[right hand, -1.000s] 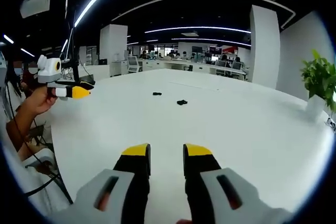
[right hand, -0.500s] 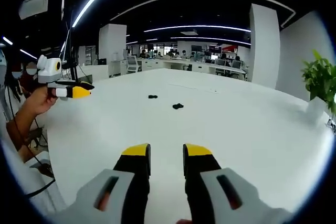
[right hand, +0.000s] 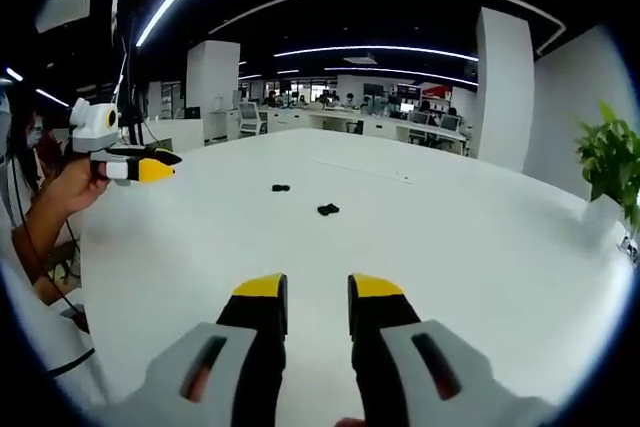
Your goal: Snap the two parts of the plastic buckle together until the buckle closes and remains connected.
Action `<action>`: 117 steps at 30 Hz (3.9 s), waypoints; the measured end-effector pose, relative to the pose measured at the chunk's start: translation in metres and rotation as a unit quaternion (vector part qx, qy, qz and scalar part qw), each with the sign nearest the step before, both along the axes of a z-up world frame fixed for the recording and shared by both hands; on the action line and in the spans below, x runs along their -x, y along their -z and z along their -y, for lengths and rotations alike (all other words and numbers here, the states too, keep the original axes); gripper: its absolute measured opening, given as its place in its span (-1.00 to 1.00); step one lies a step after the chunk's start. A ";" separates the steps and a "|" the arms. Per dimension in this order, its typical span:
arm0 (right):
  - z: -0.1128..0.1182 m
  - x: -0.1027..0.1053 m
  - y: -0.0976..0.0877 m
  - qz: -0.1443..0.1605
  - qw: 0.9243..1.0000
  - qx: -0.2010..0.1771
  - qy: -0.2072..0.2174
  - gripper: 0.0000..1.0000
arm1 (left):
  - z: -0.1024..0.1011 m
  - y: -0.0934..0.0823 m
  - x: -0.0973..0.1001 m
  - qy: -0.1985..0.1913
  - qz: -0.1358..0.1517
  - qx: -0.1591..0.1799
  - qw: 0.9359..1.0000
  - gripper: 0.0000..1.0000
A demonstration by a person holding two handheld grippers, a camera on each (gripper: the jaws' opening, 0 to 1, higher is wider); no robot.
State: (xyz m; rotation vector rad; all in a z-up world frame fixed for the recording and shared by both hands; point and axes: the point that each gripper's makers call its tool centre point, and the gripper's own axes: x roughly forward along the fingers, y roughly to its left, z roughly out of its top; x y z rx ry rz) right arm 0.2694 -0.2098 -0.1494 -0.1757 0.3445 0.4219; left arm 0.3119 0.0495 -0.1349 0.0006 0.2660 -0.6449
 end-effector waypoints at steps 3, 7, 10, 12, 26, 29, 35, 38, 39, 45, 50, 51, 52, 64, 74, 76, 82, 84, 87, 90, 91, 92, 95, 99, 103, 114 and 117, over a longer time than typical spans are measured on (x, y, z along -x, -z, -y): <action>0.001 -0.004 0.000 -0.001 1.000 0.001 0.000 -0.52 | 0.001 -0.001 -0.005 0.001 0.001 -0.002 1.000 -0.19; 0.000 -0.010 -0.001 -0.001 1.000 0.002 -0.001 -0.52 | 0.001 -0.001 -0.012 0.003 0.001 -0.006 1.000 -0.19; 0.000 -0.014 -0.001 -0.002 1.000 0.003 -0.003 -0.52 | 0.001 -0.003 -0.018 0.003 0.003 -0.007 1.000 -0.20; 0.000 -0.017 0.000 -0.004 1.000 0.005 -0.004 -0.52 | 0.001 -0.004 -0.021 0.003 0.005 -0.007 1.000 -0.20; -0.006 -0.032 0.000 -0.008 1.000 0.011 -0.016 -0.53 | 0.002 -0.005 -0.039 0.004 0.006 0.000 1.000 -0.20; -0.008 -0.035 0.000 -0.009 1.000 0.012 -0.023 -0.53 | 0.001 -0.005 -0.040 0.004 0.003 -0.001 1.000 -0.20; -0.010 -0.045 -0.004 -0.006 0.999 0.017 -0.028 -0.53 | 0.001 -0.007 -0.044 0.004 0.005 -0.003 1.000 -0.20; -0.010 -0.050 -0.004 -0.006 0.999 0.021 -0.032 -0.53 | 0.002 -0.008 -0.048 0.004 0.006 -0.004 1.000 -0.20; -0.010 -0.051 -0.004 -0.007 0.999 0.022 -0.033 -0.53 | 0.002 -0.008 -0.049 0.004 0.006 -0.005 1.000 -0.20; -0.012 -0.059 0.002 -0.016 0.999 0.024 -0.041 -0.53 | 0.003 -0.003 -0.057 0.006 0.001 -0.016 1.000 -0.19; -0.012 -0.064 0.004 -0.018 0.999 0.025 -0.044 -0.53 | 0.006 -0.001 -0.062 0.009 -0.001 -0.018 1.000 -0.20; -0.012 -0.066 0.003 -0.018 0.999 0.025 -0.045 -0.53 | 0.007 -0.001 -0.064 0.009 -0.001 -0.018 1.000 -0.20; -0.012 -0.067 0.003 -0.018 0.999 0.023 -0.046 -0.53 | 0.007 -0.002 -0.066 0.009 -0.001 -0.017 1.000 -0.20; -0.010 -0.089 0.003 -0.024 0.998 0.032 -0.057 -0.53 | 0.014 -0.003 -0.077 0.018 -0.001 -0.012 1.000 -0.20; -0.016 -0.103 -0.002 -0.022 0.997 0.032 -0.065 -0.54 | 0.018 0.003 -0.084 0.023 -0.011 -0.017 1.000 -0.20; -0.018 -0.105 -0.003 -0.023 0.997 0.031 -0.068 -0.54 | 0.019 0.003 -0.086 0.024 -0.009 -0.018 0.999 -0.20; -0.019 -0.115 -0.003 -0.027 0.996 0.028 -0.075 -0.54 | 0.025 0.004 -0.091 0.026 -0.011 -0.023 0.999 -0.20; -0.020 -0.120 -0.002 -0.030 0.996 0.027 -0.078 -0.54 | 0.027 0.006 -0.094 0.026 -0.011 -0.026 0.999 -0.20; -0.021 -0.127 0.000 -0.035 0.995 0.029 -0.084 -0.54 | 0.030 0.008 -0.099 0.025 -0.016 -0.022 0.999 -0.20; -0.022 -0.133 0.002 -0.039 0.995 0.034 -0.086 -0.54 | 0.033 0.013 -0.104 0.025 -0.022 -0.019 0.999 -0.20; -0.022 -0.134 0.001 -0.038 0.995 0.036 -0.087 -0.54 | 0.034 0.014 -0.105 0.025 -0.023 -0.019 0.999 -0.20; -0.022 -0.136 0.002 -0.039 0.995 0.038 -0.087 -0.54 | 0.033 0.015 -0.107 0.025 -0.025 -0.018 0.999 -0.20; -0.023 -0.139 0.002 -0.040 0.994 0.040 -0.089 -0.54 | 0.034 0.015 -0.110 0.027 -0.032 -0.005 0.999 -0.21; -0.026 -0.143 0.002 -0.041 0.994 0.039 -0.092 -0.54 | 0.031 0.017 -0.115 0.023 -0.035 -0.009 0.999 -0.21; -0.029 -0.147 0.003 -0.040 0.994 0.045 -0.095 -0.54 | 0.032 0.020 -0.119 0.024 -0.034 -0.017 0.999 -0.21; -0.030 -0.157 0.004 -0.033 0.995 0.039 -0.090 -0.54 | 0.034 0.027 -0.131 0.022 -0.015 -0.020 0.999 -0.23; -0.031 -0.158 0.009 -0.037 0.995 0.037 -0.091 -0.54 | 0.028 0.026 -0.132 0.012 -0.014 -0.009 1.000 -0.30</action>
